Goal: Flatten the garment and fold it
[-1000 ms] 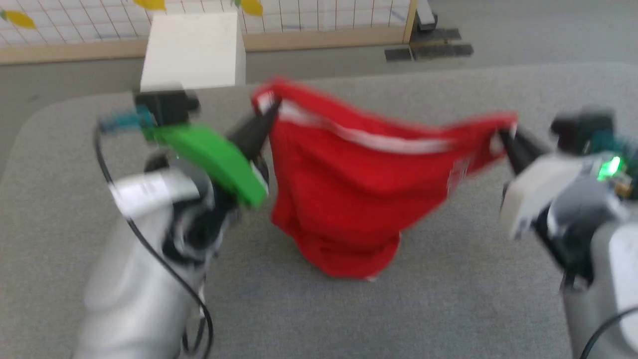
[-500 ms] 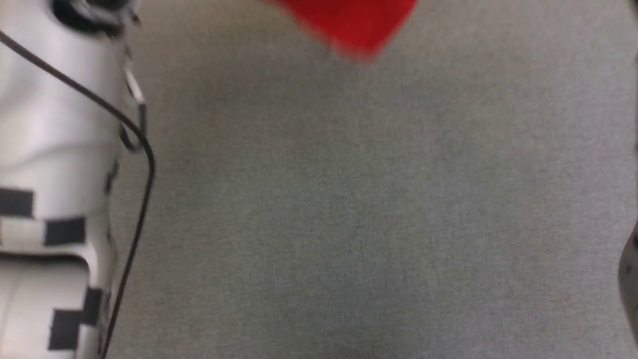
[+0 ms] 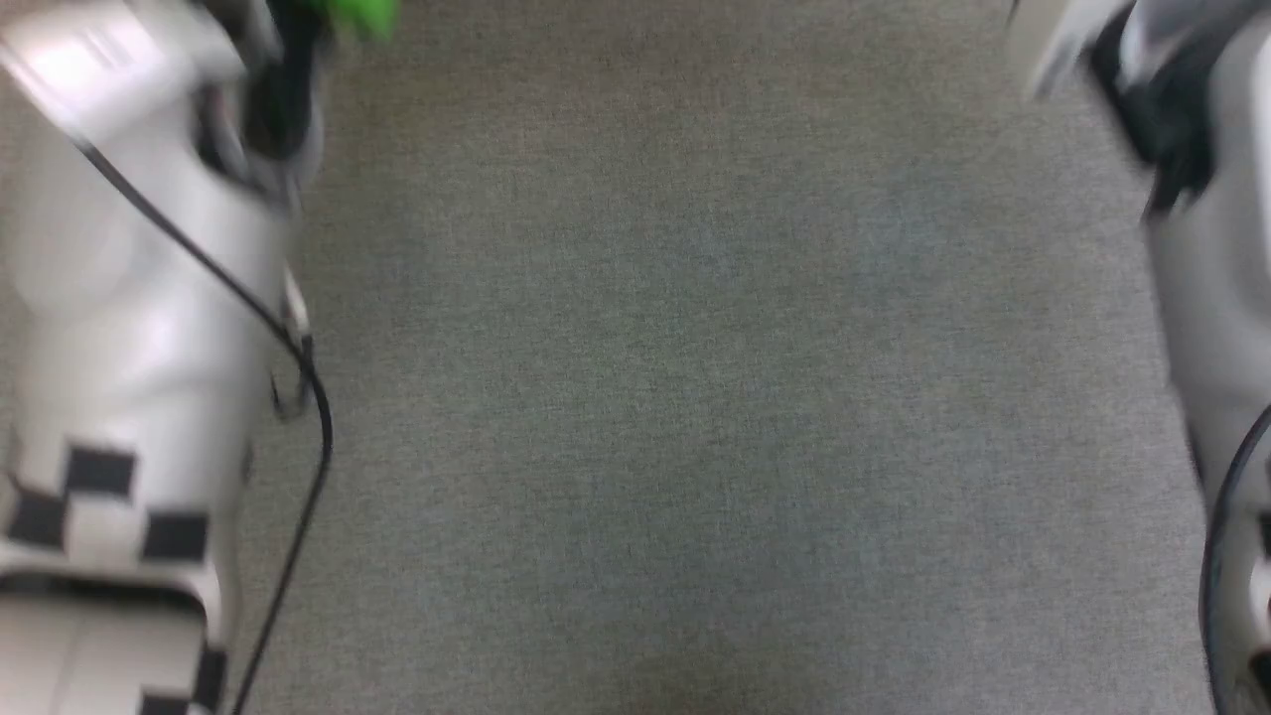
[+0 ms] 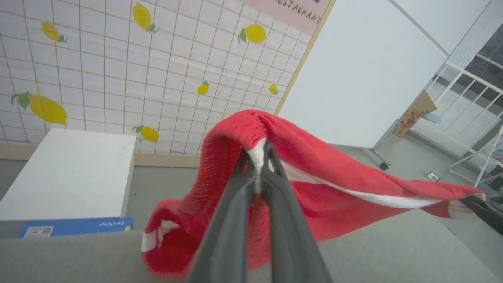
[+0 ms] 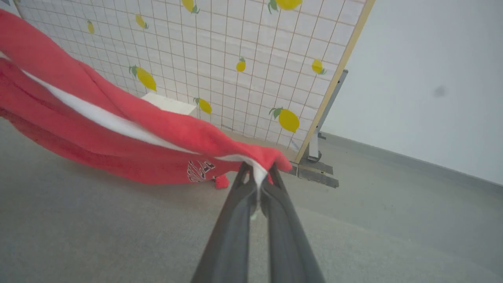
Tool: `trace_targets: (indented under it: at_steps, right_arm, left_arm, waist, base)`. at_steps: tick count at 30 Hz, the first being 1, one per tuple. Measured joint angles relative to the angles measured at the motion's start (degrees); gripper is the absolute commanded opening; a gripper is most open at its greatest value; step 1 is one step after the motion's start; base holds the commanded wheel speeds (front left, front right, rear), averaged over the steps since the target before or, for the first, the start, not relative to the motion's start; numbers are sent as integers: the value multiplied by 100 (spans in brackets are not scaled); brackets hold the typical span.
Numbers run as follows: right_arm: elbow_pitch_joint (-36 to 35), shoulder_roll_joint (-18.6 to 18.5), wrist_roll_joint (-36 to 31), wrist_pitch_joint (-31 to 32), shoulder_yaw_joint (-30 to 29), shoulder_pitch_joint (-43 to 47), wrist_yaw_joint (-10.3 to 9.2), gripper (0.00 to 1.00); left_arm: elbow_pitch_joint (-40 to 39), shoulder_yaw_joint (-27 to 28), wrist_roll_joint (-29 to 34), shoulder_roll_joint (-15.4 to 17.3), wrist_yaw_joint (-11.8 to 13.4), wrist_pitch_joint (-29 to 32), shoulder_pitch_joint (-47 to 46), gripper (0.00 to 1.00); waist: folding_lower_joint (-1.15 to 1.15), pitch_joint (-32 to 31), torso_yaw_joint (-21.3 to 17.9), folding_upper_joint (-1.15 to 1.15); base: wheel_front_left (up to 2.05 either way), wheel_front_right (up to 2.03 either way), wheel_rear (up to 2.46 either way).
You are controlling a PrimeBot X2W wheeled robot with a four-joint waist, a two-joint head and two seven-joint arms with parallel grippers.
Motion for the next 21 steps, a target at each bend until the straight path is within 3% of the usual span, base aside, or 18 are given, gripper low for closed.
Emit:
trace_targets:
  at_steps: [5,10,16,21]
  right_arm:
    - [-224,-285,550,372,308,1359,0,0]
    - [-858,-513,891,725,152,2809,0,0]
    - [-1759,-464,957,1259,-397,4651,2,0]
    - [-2590,-116,762,1861,-960,6107,3,0]
  left_arm:
    - [-167,-389,-97,180,-87,330,1657,0]
    - [-665,-604,-419,268,-67,645,3234,0]
    - [-1618,-717,-749,360,267,887,4940,0]
    - [-2404,-883,-827,464,592,1103,6071,0]
  waist:
    - [0,-318,53,0]
    - [-1,-720,133,0]
    - [-2,-1260,227,0]
    - [-1,-1668,315,0]
  base:
    - [0,0,0]
    - [0,0,0]
    - [0,0,0]
    - [0,0,0]
